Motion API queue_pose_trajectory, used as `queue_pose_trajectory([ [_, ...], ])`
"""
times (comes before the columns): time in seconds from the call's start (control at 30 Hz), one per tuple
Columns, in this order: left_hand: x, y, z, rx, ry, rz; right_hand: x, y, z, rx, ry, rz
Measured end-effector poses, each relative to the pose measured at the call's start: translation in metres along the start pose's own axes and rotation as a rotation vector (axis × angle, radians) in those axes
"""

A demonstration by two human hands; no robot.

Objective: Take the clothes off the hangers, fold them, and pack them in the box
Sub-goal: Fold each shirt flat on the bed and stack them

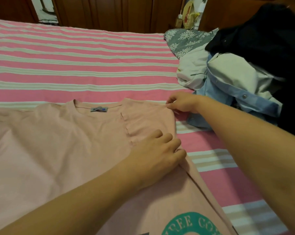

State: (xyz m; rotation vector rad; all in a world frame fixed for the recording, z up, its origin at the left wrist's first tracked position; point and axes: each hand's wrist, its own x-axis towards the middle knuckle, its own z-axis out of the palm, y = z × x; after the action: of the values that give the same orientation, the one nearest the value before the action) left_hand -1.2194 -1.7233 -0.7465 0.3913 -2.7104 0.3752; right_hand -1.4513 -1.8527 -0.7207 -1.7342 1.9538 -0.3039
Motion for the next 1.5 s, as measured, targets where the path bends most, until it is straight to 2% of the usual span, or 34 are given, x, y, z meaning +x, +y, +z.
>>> queue_pose_trajectory([
  [0.1, 0.005, 0.001, 0.002, -0.114, 0.010, -0.062, 0.008, 0.004, -0.005, -0.149, 0.074, -0.081],
  [0.23, 0.036, 0.018, 0.003, -0.290, 0.069, -0.229, 0.017, 0.002, -0.013, -0.294, 0.149, -0.122],
  [0.33, 0.059, 0.028, 0.020, -0.307, -0.019, -0.267, 0.019, 0.005, -0.014, -0.377, 0.135, -0.128],
  [0.4, 0.060, 0.029, 0.024, -0.344, -0.134, -0.288, 0.016, 0.008, -0.013, -0.349, 0.127, -0.098],
  [0.5, 0.033, 0.017, 0.004, -0.484, -0.203, -0.369, 0.003, 0.004, -0.012, -0.132, 0.167, -0.059],
  [0.6, -0.003, -0.003, -0.023, -0.547, -0.129, -0.627, -0.025, -0.011, 0.001, -0.078, 0.411, -0.167],
  [0.67, -0.013, -0.020, -0.026, -0.575, -0.044, -0.910, -0.041, -0.019, 0.018, -0.159, 0.390, -0.261],
  [0.73, -0.012, -0.046, -0.014, -0.616, 0.024, -1.193, -0.047, -0.018, 0.033, -0.212, 0.302, -0.166],
  [0.8, -0.005, -0.071, 0.001, -0.662, 0.007, -1.330, -0.057, -0.017, 0.035, -0.183, 0.340, 0.058],
  [0.83, -0.001, -0.083, 0.010, -0.646, -0.034, -1.357, -0.069, -0.018, 0.035, -0.152, 0.369, 0.101],
  [0.9, 0.013, -0.099, 0.020, -0.656, -0.127, -1.391, -0.110, -0.020, 0.040, -0.096, 0.367, -0.014],
  [0.97, 0.026, -0.107, 0.019, -0.801, -0.126, -1.414, -0.161, -0.025, 0.051, -0.113, 0.213, -0.203],
  [1.03, 0.028, -0.111, 0.015, -0.994, -0.071, -1.437, -0.192, -0.020, 0.065, -0.272, 0.105, -0.343],
  [1.1, 0.020, -0.113, 0.014, -1.095, -0.074, -1.402, -0.195, -0.008, 0.077, -0.378, 0.204, -0.443],
  [1.17, 0.012, -0.110, 0.013, -1.099, -0.086, -1.326, -0.188, -0.015, 0.085, -0.426, 0.335, -0.505],
  [1.27, 0.006, -0.106, 0.020, -1.050, 0.008, -1.304, -0.174, -0.025, 0.097, -0.434, 0.446, -0.566],
  [1.4, 0.003, -0.106, 0.033, -1.061, 0.166, -1.347, -0.185, -0.014, 0.095, -0.322, 0.497, -0.623],
  [1.5, 0.000, -0.108, 0.036, -1.148, 0.154, -1.380, -0.193, -0.004, 0.092, -0.317, 0.470, -0.670],
])
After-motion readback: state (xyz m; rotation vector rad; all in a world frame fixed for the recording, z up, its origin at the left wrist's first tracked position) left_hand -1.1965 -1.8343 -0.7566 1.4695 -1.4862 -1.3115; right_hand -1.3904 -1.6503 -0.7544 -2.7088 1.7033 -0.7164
